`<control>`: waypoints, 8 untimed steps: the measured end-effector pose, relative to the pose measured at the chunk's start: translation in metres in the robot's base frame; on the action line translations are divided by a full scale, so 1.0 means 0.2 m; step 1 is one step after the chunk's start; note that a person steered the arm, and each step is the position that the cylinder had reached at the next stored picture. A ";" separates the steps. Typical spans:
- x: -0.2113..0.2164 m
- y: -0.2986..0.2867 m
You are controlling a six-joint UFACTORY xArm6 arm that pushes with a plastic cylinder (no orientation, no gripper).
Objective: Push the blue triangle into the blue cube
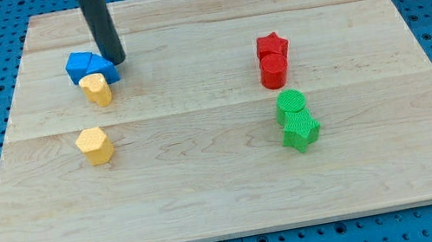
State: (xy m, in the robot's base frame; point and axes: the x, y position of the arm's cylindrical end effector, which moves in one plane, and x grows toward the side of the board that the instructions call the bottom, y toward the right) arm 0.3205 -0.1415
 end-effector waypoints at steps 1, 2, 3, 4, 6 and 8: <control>0.00 0.04; 0.04 0.05; 0.08 0.12; 0.19 0.05; 0.40 -0.10; 0.45 -0.09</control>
State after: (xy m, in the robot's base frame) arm 0.4105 -0.1589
